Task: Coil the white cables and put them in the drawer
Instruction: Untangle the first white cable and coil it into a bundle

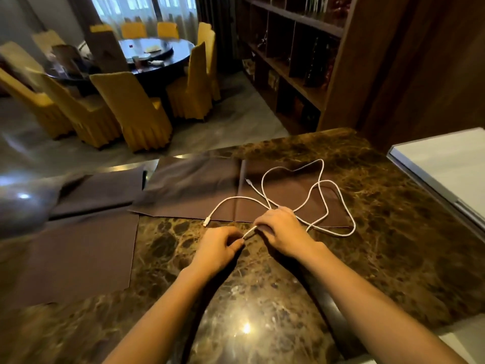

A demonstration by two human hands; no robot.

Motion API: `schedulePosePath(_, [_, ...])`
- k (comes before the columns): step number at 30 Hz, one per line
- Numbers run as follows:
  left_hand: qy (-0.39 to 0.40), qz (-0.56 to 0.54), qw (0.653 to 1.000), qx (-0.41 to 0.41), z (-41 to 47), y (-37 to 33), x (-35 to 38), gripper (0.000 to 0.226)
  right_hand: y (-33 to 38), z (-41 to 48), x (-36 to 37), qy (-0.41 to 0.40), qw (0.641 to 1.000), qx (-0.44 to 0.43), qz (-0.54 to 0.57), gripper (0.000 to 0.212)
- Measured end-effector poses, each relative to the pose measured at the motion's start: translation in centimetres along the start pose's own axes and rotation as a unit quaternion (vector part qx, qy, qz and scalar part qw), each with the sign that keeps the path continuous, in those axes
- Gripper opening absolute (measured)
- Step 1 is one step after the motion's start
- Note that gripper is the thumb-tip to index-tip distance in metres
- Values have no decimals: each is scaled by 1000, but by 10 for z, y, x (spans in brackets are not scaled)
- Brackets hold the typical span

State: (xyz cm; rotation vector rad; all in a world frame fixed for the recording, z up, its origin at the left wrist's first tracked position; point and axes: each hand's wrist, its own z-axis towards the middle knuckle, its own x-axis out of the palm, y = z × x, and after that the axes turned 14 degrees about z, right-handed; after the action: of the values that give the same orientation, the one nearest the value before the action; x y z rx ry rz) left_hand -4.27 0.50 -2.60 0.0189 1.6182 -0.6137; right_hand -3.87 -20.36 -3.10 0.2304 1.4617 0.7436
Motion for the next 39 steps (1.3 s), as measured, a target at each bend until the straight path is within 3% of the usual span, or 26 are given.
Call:
schedulePosePath(4, [-52,1,998,30,1,-14,-4,20,4,-8,-9,-55,996,-45,54,21])
schedulePosePath(7, [-27,9,998,50,4,-19,-11,23,3,-14,-27,-71,994,-40,70,19])
schedulePosePath(11, [-13,98,991,88,9,-4,-20,16,-4,-28,-59,-57,995,-16,74,23])
schedulePosePath(16, [-58,170,982,60,2,30,-46,22,-16,-49,-103,-74,995,12,67,22])
schedulePosePath(22, [-26,233,972,-24,-2,42,-67,43,-20,-66,-122,-114,992,28,52,23])
schedulePosePath(27, [-128,157,974,99,9,-46,-55,39,2,-60,-114,-129,989,-2,76,21])
schedulePosePath(31, [-140,101,966,193,16,-105,-54,33,21,-55,-113,-129,986,-12,102,21])
schedulePosePath(39, [-178,196,944,195,24,-84,-74,24,25,-63,-128,-86,991,11,105,25])
